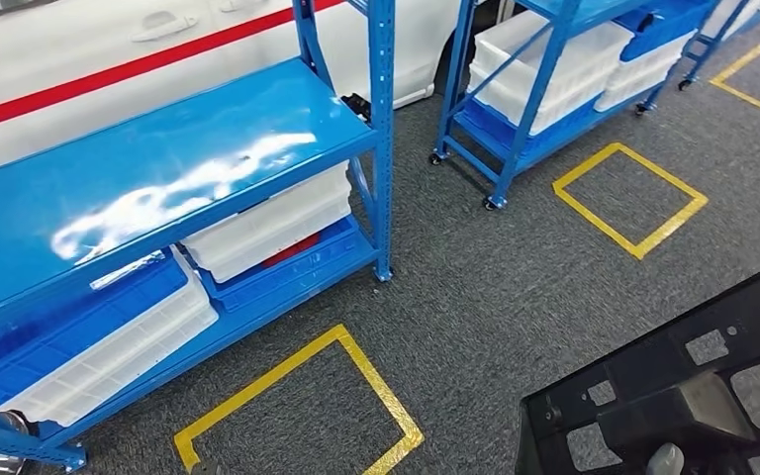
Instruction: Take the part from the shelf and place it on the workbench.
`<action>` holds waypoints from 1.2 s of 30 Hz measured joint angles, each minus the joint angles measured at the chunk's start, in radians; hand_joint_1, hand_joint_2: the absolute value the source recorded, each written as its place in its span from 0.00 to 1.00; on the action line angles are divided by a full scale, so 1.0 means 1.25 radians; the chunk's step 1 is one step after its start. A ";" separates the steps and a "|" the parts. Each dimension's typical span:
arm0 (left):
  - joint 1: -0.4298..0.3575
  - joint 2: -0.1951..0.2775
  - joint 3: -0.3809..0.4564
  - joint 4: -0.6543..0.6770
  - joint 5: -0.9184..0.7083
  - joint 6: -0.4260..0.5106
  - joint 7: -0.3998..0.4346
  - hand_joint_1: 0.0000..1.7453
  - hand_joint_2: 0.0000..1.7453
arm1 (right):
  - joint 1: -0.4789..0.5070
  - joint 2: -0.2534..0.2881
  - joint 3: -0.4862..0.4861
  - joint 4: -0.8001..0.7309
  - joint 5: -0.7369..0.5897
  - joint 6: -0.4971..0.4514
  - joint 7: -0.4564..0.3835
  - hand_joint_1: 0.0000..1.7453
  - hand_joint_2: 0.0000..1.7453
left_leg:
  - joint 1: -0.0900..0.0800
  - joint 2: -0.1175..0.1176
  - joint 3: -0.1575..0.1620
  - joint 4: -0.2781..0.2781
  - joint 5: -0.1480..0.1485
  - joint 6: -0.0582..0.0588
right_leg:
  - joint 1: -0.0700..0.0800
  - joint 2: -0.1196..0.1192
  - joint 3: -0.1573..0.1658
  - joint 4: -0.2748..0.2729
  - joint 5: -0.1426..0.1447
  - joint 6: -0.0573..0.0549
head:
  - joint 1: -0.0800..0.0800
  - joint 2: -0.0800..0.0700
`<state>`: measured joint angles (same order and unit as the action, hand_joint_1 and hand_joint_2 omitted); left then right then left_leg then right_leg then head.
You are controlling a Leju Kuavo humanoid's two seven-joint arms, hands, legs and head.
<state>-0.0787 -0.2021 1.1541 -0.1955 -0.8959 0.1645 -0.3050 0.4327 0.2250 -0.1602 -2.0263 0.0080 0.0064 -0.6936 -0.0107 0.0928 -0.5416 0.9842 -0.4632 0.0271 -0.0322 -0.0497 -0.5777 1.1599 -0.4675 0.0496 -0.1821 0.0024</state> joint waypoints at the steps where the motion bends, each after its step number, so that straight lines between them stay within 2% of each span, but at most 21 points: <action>1: -0.001 0.000 0.003 0.000 0.001 0.014 0.004 0.00 0.00 | -0.008 0.000 0.003 0.004 0.006 -0.003 0.000 1.00 1.00 | -0.001 0.009 -0.003 0.008 0.001 -0.005 | 0.002 -0.016 0.041 -0.058 -0.021 -0.006 | 0.000 0.000; 3: -0.005 -0.001 0.009 0.000 0.006 0.032 0.014 0.00 0.00 | -0.025 0.000 0.009 0.012 0.018 -0.016 0.000 1.00 1.00 | 0.000 0.025 -0.004 0.016 0.003 -0.015 | 0.009 -0.024 0.079 -0.121 -0.054 -0.024 | 0.000 0.000; 5: -0.009 -0.002 0.014 0.000 0.012 0.036 0.018 0.00 0.00 | -0.036 0.000 0.016 0.017 0.028 -0.031 -0.001 1.00 1.00 | 0.004 0.024 -0.008 0.023 0.001 -0.026 | 0.012 -0.010 0.071 -0.125 -0.048 -0.044 | 0.000 0.000; 6: -0.010 -0.003 0.016 0.000 0.015 0.038 0.019 0.00 0.00 | -0.042 0.000 0.020 0.020 0.030 -0.037 -0.001 1.00 1.00 | 0.007 0.007 -0.016 0.040 -0.015 -0.031 | 0.013 -0.002 0.065 -0.127 -0.041 -0.052 | 0.000 0.000; 8: -0.008 -0.003 0.022 0.000 0.016 0.040 0.021 0.00 0.00 | -0.055 -0.001 0.030 0.025 0.034 -0.044 -0.001 1.00 1.00 | 0.011 -0.042 -0.047 0.119 -0.074 -0.037 | 0.015 0.016 0.051 -0.127 -0.029 -0.064 | 0.000 0.000; 10: -0.005 -0.004 0.029 0.000 0.019 0.044 0.022 0.00 0.00 | -0.064 -0.001 0.039 0.029 0.036 -0.047 -0.001 1.00 1.00 | 0.011 -0.064 -0.084 0.221 -0.124 -0.035 | 0.021 0.037 0.037 -0.126 -0.019 -0.069 | -0.001 0.000; 11: -0.004 -0.005 0.031 0.000 0.022 0.047 0.023 0.00 0.00 | -0.067 -0.001 0.043 0.031 0.038 -0.050 0.000 1.00 1.00 | 0.011 -0.066 -0.089 0.245 -0.128 -0.033 | 0.024 0.048 0.032 -0.125 -0.015 -0.070 | -0.001 0.000; 13: -0.005 -0.006 0.034 0.000 0.028 0.052 0.024 0.00 0.00 | -0.075 -0.001 0.052 0.035 0.044 -0.055 0.000 1.00 1.00 | 0.009 -0.071 -0.057 0.199 -0.089 -0.022 | 0.030 0.071 0.025 -0.123 -0.009 -0.071 | 0.000 0.000; 15: -0.006 -0.007 0.037 0.000 0.030 0.055 0.024 0.00 0.00 | -0.082 -0.001 0.060 0.037 0.048 -0.058 0.001 1.00 1.00 | 0.005 -0.100 0.005 0.085 -0.042 -0.007 | 0.032 0.090 0.023 -0.121 -0.006 -0.069 | 0.000 0.000; 17: -0.006 -0.006 0.041 0.000 0.030 0.057 0.025 0.00 0.00 | -0.088 -0.001 0.066 0.039 0.049 -0.059 0.001 1.00 1.00 | 0.003 -0.125 0.040 0.018 -0.028 0.000 | 0.028 0.105 0.019 -0.120 0.000 -0.061 | 0.000 0.000; 18: -0.007 -0.006 0.043 0.000 0.030 0.058 0.025 0.00 0.00 | -0.090 -0.001 0.068 0.040 0.049 -0.060 0.001 1.00 1.00 | 0.002 -0.126 0.045 0.010 -0.030 -0.001 | 0.025 0.113 0.015 -0.121 0.004 -0.055 | 0.000 0.000; 19: -0.008 -0.007 0.045 0.000 0.031 0.059 0.025 0.00 0.00 | -0.092 -0.001 0.069 0.041 0.049 -0.060 0.001 1.00 1.00 | 0.001 -0.119 0.045 0.002 -0.026 0.000 | 0.023 0.121 0.013 -0.122 0.007 -0.049 | 0.000 0.000; 21: -0.010 -0.009 0.047 0.000 0.031 0.062 0.025 0.00 0.00 | -0.094 -0.001 0.071 0.042 0.050 -0.061 0.001 1.00 1.00 | 0.004 -0.101 0.047 -0.016 -0.017 0.005 | 0.025 0.109 0.003 -0.110 -0.001 -0.041 | 0.000 0.000; 23: -0.011 -0.013 0.050 0.000 0.033 0.071 0.026 0.00 0.00 | -0.103 -0.001 0.078 0.046 0.053 -0.063 0.004 1.00 1.00 | 0.006 -0.080 0.047 -0.028 -0.008 0.010 | 0.026 0.072 -0.030 -0.043 -0.043 -0.034 | 0.000 0.000; 25: -0.010 -0.014 0.053 0.000 0.039 0.083 0.028 0.00 0.00 | -0.117 -0.001 0.091 0.056 0.058 -0.065 0.007 1.00 1.00 | 0.005 -0.058 0.041 -0.025 -0.006 0.011 | 0.021 0.051 -0.079 0.060 -0.089 -0.025 | 0.000 0.000; 27: -0.010 -0.017 0.057 0.000 0.045 0.096 0.031 0.00 0.00 | -0.131 -0.001 0.107 0.072 0.062 -0.069 0.011 1.00 1.00 | 0.004 -0.038 0.035 -0.018 -0.008 0.010 | 0.014 0.044 -0.094 0.093 -0.087 -0.019 | 0.000 0.000; 29: -0.012 -0.022 0.062 0.000 0.047 0.109 0.034 0.00 0.00 | -0.146 -0.002 0.123 0.089 0.063 -0.073 0.016 1.00 1.00 | 0.005 -0.020 0.032 -0.011 -0.011 0.005 | 0.009 0.027 -0.047 0.008 -0.037 -0.015 | 0.000 0.000; 31: -0.014 -0.025 0.068 0.000 0.050 0.122 0.037 0.00 0.00 | -0.165 -0.003 0.141 0.104 0.063 -0.077 0.018 1.00 1.00 | 0.001 -0.007 0.030 -0.004 -0.017 -0.002 | 0.013 -0.006 0.003 -0.088 -0.006 -0.022 | 0.000 0.000; 32: -0.015 -0.027 0.070 0.000 0.053 0.128 0.039 0.00 0.00 | -0.174 -0.004 0.150 0.112 0.063 -0.079 0.018 1.00 1.00 | 0.000 -0.001 0.030 -0.001 -0.019 -0.006 | 0.016 -0.015 0.013 -0.111 -0.002 -0.028 | 0.000 0.000; 35: -0.018 -0.032 0.073 0.000 0.059 0.148 0.042 0.00 0.00 | -0.196 -0.007 0.173 0.133 0.060 -0.087 0.019 1.00 1.00 | 0.000 0.013 0.029 0.004 -0.022 -0.018 | 0.019 0.001 0.007 -0.118 0.002 -0.045 | 0.000 0.000; 36: -0.018 -0.033 0.074 0.000 0.059 0.154 0.043 0.00 0.00 | -0.203 -0.009 0.180 0.140 0.058 -0.089 0.018 1.00 1.00 | 0.002 0.003 0.026 0.013 -0.031 -0.023 | 0.018 0.010 0.005 -0.120 0.005 -0.051 | 0.000 0.000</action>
<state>-0.1015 -0.2437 1.2465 -0.1957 -0.8224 0.3568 -0.2518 0.1793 0.2137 0.0651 -1.8510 0.0809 -0.1054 -0.6705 -0.0088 0.0967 -0.5096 1.0007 -0.5022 -0.0011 -0.0100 -0.0377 -0.5711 1.0095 -0.4608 -0.0140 -0.1824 0.0022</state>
